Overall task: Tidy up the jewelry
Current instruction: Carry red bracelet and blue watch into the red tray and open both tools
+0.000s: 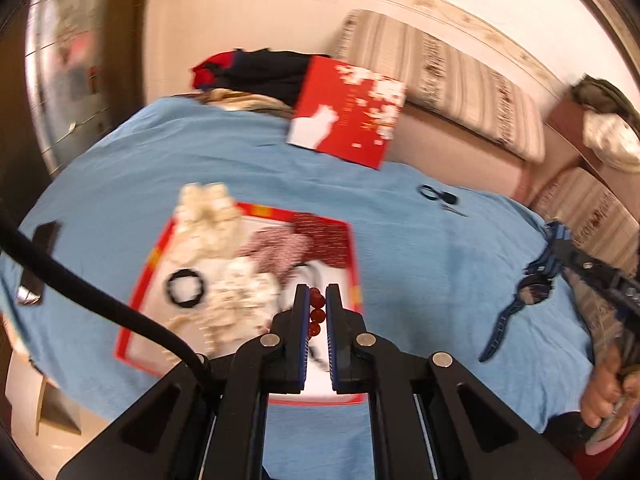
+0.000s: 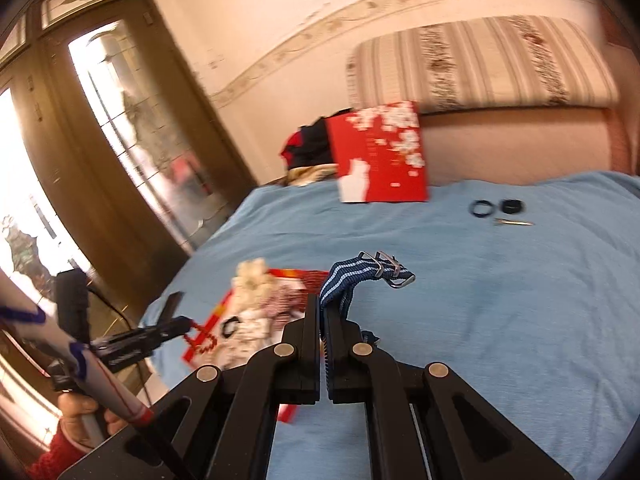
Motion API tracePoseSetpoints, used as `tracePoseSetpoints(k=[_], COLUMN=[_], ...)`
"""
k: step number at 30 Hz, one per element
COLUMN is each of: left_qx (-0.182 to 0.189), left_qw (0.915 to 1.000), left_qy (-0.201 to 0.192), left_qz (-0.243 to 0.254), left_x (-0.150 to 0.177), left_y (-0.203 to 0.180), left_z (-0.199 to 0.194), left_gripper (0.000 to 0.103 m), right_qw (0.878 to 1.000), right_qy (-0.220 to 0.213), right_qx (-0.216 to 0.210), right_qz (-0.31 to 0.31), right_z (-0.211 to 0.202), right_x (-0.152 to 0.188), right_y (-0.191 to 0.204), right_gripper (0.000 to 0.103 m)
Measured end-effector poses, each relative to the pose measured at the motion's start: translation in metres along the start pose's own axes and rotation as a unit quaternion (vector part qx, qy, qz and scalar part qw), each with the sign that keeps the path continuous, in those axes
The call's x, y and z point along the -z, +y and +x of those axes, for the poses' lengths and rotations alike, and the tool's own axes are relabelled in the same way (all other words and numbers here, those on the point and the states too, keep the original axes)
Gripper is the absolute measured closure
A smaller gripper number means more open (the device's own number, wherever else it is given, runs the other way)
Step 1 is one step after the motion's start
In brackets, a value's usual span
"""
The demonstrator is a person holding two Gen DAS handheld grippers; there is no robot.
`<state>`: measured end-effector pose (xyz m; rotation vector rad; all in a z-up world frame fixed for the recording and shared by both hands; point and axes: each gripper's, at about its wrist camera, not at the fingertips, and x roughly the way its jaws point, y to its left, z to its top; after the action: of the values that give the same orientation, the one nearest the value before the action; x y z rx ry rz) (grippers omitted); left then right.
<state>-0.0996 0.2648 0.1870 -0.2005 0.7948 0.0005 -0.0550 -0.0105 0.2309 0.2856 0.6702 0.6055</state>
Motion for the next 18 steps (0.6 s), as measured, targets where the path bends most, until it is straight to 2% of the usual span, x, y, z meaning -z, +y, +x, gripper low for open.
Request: tracePoseSetpoints(k=[10, 18], left_qx=[-0.047, -0.068], left_qw=[0.9979, 0.9954], left_qy=[0.007, 0.025], left_qz=[-0.044, -0.063], left_x=[0.009, 0.010], left_y=[0.074, 0.119], left_z=[0.015, 0.047], left_gripper=[0.096, 0.096], right_qw=[0.997, 0.992], right_qy=[0.047, 0.104], right_qx=[-0.040, -0.053], right_qz=[-0.049, -0.048], right_z=[0.063, 0.129], right_x=[0.011, 0.037], right_y=[0.087, 0.125], right_gripper=[0.101, 0.100])
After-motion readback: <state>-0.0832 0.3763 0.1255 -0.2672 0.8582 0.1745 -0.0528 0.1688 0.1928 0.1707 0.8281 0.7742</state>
